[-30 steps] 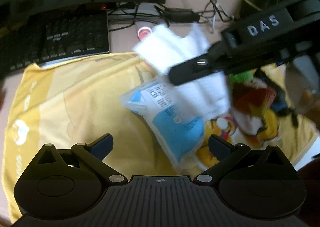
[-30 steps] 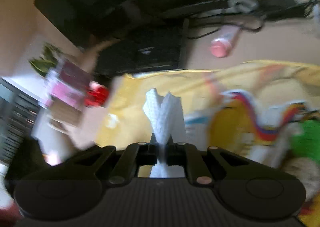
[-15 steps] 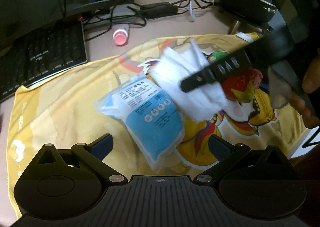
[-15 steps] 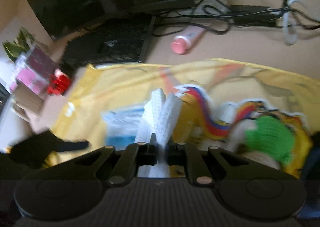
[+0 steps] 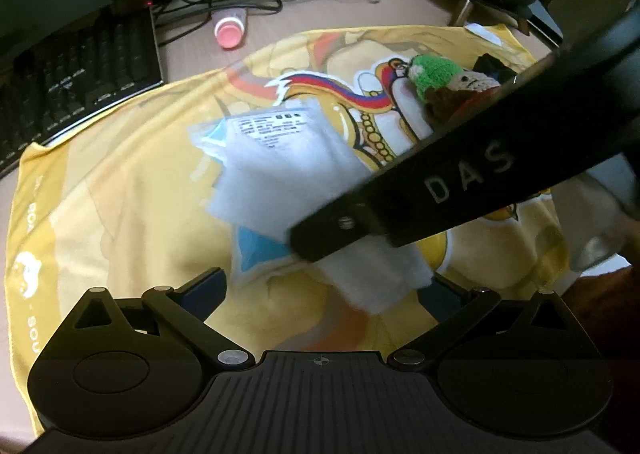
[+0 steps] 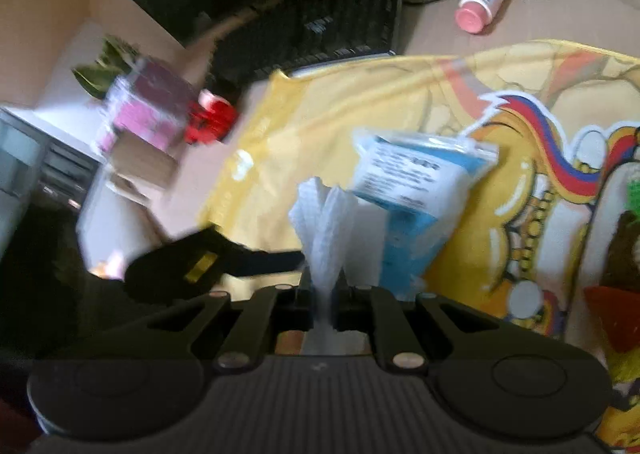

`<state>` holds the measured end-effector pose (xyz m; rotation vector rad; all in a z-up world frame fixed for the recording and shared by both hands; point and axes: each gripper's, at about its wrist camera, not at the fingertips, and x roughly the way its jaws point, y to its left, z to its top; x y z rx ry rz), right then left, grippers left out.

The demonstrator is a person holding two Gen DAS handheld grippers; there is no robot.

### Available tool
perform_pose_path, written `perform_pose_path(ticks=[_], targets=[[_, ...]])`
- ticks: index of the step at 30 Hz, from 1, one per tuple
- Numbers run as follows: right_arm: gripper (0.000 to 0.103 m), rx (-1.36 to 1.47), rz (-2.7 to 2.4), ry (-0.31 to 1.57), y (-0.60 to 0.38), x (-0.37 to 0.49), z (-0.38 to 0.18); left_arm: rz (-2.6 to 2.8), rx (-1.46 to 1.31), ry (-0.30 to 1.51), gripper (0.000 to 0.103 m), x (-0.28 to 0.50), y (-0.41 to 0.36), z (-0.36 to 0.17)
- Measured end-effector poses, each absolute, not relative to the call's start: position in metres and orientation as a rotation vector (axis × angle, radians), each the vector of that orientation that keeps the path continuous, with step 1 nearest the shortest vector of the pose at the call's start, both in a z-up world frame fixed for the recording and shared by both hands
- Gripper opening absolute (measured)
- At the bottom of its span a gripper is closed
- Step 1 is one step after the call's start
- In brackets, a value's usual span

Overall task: Organize soft objects
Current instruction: 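Rub the tissue across the blue-and-white packet with the right gripper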

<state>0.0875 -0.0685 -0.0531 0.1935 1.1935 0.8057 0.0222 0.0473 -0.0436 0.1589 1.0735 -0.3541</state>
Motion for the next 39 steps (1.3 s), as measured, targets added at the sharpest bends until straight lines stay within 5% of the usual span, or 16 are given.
perform_pose_path(ticks=[16,26,39], targets=[[0.01,0.222,0.612,1.112,-0.128,0.117,-0.045,-0.396,-0.015,1.019,0.103,0.065,0.05,-0.044],[0.01,0.439,0.806,1.125,-0.094,0.159,-0.031,-0.383,0.202,1.005,0.103,0.073,0.03,-0.058],[0.014,0.155,0.625,1.109,-0.102,0.152,-0.045,-0.43,0.014,1.001,0.103,0.086,0.06,-0.051]])
